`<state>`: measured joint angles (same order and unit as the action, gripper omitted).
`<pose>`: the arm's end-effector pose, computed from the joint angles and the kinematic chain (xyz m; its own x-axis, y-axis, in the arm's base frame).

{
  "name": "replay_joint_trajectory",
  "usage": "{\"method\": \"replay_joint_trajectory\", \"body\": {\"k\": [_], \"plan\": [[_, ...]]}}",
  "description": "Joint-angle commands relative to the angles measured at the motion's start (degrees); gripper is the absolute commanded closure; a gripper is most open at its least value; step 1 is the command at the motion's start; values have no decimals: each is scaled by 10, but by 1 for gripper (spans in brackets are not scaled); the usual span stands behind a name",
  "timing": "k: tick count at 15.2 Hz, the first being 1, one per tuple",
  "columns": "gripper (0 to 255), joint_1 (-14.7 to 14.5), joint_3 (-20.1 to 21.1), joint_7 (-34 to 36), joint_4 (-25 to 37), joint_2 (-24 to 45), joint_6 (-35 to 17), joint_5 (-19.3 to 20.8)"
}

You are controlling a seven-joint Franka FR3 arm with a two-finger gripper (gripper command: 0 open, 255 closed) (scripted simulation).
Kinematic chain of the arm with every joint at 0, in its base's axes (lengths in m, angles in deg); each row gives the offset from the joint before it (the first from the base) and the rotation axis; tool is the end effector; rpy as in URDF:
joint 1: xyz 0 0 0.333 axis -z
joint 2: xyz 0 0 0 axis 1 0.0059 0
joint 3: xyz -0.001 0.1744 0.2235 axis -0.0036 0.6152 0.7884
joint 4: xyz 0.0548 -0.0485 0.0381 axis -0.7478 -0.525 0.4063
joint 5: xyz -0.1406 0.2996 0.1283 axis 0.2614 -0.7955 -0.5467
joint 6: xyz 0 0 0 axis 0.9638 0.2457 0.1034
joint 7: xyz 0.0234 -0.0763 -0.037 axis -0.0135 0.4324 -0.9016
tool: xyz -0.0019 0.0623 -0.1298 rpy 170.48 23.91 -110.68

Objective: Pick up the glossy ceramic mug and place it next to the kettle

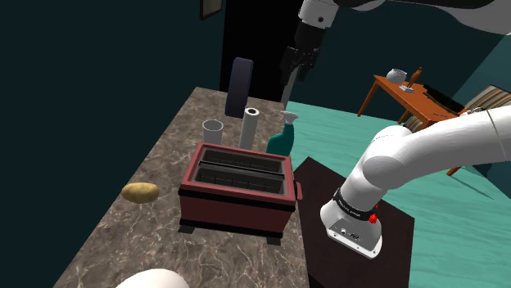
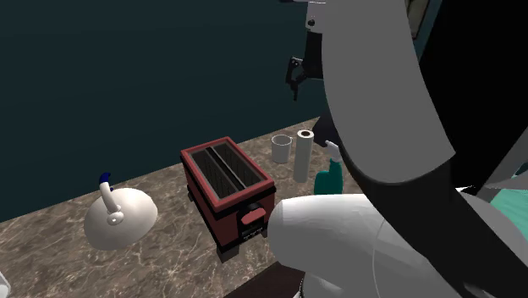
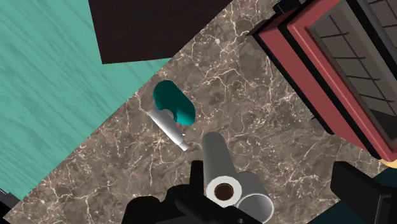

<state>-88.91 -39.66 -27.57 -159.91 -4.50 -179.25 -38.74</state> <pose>0.3156 0.0123 0.5134 0.9923 -0.1135 0.0496 -0.1120 -0.9932 -0.0318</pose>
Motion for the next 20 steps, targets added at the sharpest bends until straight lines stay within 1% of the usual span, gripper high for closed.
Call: {"method": "replay_joint_trajectory", "body": {"k": [1, 6, 10, 15, 20], "plan": [[0, 0, 0, 0, 0, 0, 0, 0], [0, -5, 24, 19, -8, 84, -91, -4], [0, -6, 42, 36, 0, 161, -158, -1], [0, -7, 63, 62, 28, 266, -232, 11], [0, -7, 79, 93, 75, 377, -291, 37]]}}
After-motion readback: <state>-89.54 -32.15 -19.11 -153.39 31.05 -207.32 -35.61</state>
